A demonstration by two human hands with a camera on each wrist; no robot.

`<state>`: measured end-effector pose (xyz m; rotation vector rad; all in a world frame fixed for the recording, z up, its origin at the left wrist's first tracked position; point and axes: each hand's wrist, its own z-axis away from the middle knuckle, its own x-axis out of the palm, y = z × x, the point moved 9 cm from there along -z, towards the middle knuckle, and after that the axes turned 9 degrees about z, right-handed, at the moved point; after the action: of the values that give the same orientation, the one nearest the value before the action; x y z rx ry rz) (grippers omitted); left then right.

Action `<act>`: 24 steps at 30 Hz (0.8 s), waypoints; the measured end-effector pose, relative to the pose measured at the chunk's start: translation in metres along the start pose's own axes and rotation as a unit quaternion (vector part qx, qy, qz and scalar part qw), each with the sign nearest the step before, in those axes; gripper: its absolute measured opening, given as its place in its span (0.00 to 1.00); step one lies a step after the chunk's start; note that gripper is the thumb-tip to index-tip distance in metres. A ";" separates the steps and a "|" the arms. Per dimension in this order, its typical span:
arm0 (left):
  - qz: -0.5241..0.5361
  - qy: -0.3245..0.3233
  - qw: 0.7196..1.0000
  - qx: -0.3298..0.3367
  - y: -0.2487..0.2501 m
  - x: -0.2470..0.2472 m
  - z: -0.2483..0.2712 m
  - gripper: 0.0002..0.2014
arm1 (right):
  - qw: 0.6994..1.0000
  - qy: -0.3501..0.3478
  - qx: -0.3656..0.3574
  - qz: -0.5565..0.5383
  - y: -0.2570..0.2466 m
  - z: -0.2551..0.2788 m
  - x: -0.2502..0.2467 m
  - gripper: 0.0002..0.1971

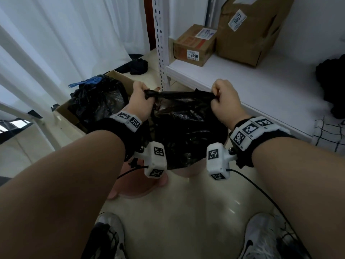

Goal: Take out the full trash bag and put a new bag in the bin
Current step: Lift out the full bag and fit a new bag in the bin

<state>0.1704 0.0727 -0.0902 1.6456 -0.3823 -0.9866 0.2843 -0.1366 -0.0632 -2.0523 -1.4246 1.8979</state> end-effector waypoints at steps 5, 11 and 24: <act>-0.019 -0.009 1.000 0.005 -0.006 0.013 -0.006 0.12 | 0.998 -0.022 -0.001 0.051 0.000 -0.004 0.013 0.16; -0.063 0.002 0.993 0.101 0.009 0.007 0.006 0.12 | 0.972 -0.109 0.099 0.185 0.029 0.005 0.025 0.16; -0.336 -0.169 0.926 0.032 -0.004 0.035 -0.006 0.15 | 0.971 -0.083 0.076 0.210 0.032 0.003 0.012 0.15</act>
<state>0.1949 0.0539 -0.1081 1.6969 -0.0614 -1.8010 0.2985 -0.1498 -0.0911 -2.3065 -0.8731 2.2936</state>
